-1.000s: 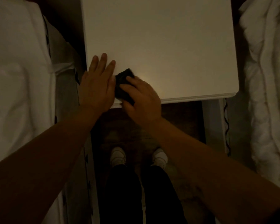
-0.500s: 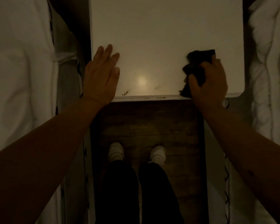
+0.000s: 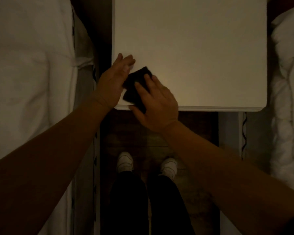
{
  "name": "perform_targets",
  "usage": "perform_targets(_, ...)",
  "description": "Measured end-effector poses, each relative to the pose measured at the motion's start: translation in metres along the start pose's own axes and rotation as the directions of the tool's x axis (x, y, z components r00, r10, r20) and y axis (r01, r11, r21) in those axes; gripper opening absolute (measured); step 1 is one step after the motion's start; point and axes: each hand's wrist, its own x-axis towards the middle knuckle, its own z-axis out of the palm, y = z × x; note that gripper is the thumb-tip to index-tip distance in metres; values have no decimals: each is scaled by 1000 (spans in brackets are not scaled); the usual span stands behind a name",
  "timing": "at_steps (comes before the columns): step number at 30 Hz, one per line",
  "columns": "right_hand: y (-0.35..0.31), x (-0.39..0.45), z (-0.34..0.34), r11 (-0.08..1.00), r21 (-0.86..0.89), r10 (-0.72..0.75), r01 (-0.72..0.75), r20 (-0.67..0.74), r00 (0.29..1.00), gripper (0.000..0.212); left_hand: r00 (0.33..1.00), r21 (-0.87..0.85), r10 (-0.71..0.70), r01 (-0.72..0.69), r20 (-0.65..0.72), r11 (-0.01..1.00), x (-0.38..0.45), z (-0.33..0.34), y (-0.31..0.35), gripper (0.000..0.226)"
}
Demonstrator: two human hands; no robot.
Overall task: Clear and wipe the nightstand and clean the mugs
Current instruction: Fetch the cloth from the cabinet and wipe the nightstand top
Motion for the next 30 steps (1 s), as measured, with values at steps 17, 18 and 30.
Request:
perform_targets(17, -39, 4, 15, 916, 24, -400, 400, 79, 913, 42, 849, -373, -417, 290, -325, 881, -98, -6, -36, 25)
perform_targets(18, -40, 3, 15, 917, 41, -399, 397, 77, 914, 41, 845, -408, -439, 301, -305, 862, -100, -6, -37, 23)
perform_targets(30, -66, -50, 13, 841, 467, -32, -274, 549, 835, 68, 743, -490, -661, 540, -105, 684, -135, -12, -61, 30)
